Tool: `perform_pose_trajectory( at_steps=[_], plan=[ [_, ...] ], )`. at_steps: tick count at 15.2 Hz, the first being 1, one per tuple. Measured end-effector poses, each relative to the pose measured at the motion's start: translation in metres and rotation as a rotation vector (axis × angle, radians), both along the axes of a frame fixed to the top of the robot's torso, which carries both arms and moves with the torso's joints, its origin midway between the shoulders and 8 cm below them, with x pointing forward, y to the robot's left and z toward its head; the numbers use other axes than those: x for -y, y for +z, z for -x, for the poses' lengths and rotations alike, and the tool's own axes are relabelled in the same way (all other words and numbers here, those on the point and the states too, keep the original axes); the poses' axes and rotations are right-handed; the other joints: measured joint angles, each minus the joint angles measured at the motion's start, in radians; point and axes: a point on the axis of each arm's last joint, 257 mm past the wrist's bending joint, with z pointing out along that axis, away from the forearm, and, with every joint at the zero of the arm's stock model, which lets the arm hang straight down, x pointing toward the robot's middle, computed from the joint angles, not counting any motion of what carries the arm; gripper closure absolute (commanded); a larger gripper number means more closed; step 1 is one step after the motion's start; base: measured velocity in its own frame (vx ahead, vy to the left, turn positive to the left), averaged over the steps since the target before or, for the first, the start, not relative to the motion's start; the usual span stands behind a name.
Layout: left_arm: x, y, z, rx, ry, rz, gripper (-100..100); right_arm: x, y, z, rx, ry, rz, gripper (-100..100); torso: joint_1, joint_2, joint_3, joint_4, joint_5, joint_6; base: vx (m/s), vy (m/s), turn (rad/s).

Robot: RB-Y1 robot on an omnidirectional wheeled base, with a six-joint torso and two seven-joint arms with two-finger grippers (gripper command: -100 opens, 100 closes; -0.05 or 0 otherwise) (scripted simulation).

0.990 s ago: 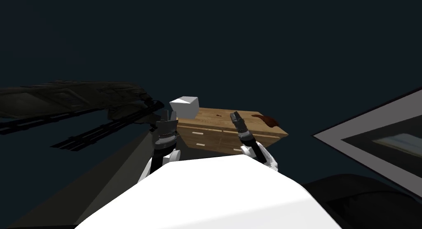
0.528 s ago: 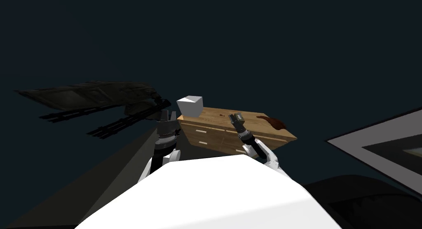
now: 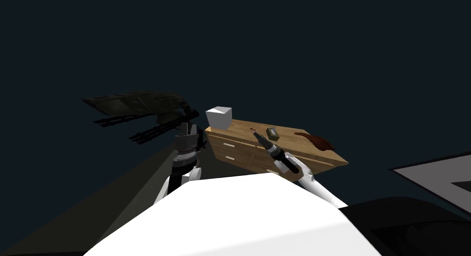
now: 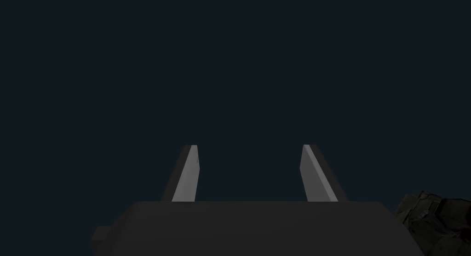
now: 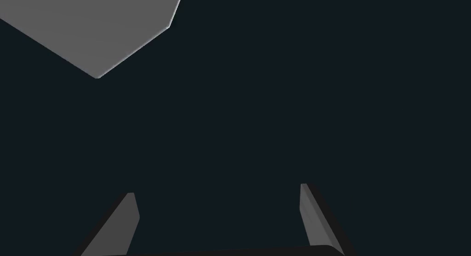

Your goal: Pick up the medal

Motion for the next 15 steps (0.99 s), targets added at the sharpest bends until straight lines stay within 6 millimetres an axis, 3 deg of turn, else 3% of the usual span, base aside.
perform_pose_trajectory(
  at_steps=[10,15],
  plan=[
    [0.000,0.000,0.000,0.000,0.000,0.000,0,0.024,-0.064,-0.007,-0.076,0.055,0.289,-100,-0.001,-0.001,-0.001,0.000,0.000,0.001,-0.016,0.023,0.183],
    [0.000,0.000,0.000,0.000,0.000,0.000,0,0.048,-0.103,-0.007,-0.131,0.076,0.445,-100,-0.001,-0.001,-0.001,0.000,0.000,0.001,-0.006,0.020,0.232]
  ],
)
